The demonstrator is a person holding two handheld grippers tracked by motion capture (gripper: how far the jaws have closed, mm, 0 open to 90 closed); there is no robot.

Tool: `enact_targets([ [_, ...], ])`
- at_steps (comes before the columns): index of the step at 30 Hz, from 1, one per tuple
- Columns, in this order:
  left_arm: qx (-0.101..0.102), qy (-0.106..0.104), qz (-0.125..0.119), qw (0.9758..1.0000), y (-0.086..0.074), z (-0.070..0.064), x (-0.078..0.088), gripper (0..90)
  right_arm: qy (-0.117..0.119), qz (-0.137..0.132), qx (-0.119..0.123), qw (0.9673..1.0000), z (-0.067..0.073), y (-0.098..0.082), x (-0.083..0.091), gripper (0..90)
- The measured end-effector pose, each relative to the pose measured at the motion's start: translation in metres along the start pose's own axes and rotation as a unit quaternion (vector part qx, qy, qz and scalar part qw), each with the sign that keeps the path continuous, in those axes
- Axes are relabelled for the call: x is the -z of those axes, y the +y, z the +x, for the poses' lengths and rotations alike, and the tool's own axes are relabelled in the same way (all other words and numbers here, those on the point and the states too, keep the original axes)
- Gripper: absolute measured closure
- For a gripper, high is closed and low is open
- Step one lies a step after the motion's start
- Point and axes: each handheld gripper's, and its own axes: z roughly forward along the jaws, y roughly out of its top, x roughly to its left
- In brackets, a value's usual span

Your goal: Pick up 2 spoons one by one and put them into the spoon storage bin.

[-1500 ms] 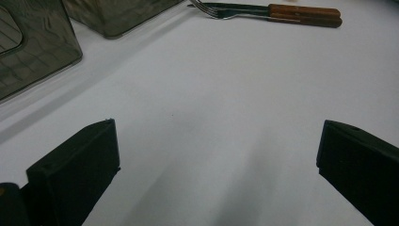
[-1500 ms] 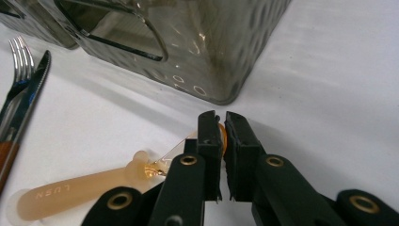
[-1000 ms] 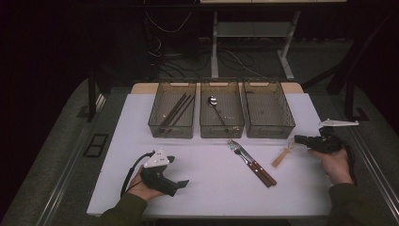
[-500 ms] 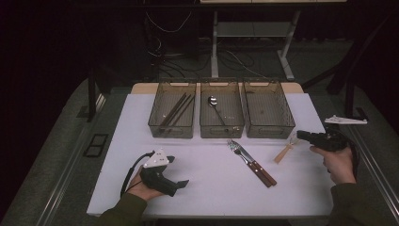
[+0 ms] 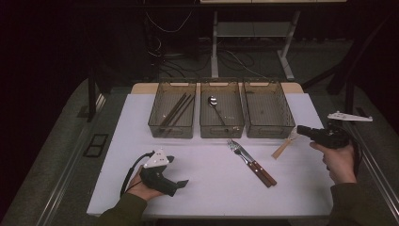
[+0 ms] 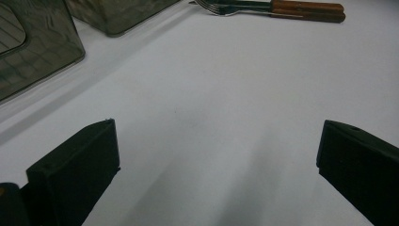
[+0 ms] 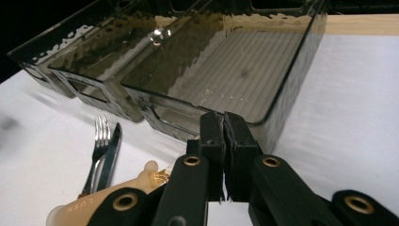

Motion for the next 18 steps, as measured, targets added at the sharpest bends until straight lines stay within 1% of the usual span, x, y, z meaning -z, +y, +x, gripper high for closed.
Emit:
enact_targets([
  [5,0.002,0.001,-0.001,1.0,0.0,0.001,0.001,0.0,-0.005,0.0,0.0,1.0,0.007,0.007,-0.004,87.5],
  [8,0.005,-0.001,0.001,1.0,0.0,0.001,0.001,0.0,0.001,-0.006,0.002,1.0,0.012,0.013,-0.007,87.4],
  [11,0.005,-0.001,0.002,1.0,0.0,0.0,0.0,0.0,0.011,-0.016,0.002,0.9998,0.02,0.02,-0.014,87.4],
  [12,0.003,0.0,0.002,1.0,0.0,0.0,0.0,0.0,0.013,-0.017,0.007,0.9997,0.022,0.023,-0.017,87.4],
  [15,0.003,0.002,-0.005,1.0,0.0,-0.001,0.0,0.0,0.02,-0.016,0.012,0.9996,0.03,0.03,-0.025,87.4],
  [18,0.004,0.002,-0.006,1.0,0.0,-0.001,0.0,0.0,0.028,-0.016,0.009,0.9994,0.036,0.038,-0.034,87.4],
])
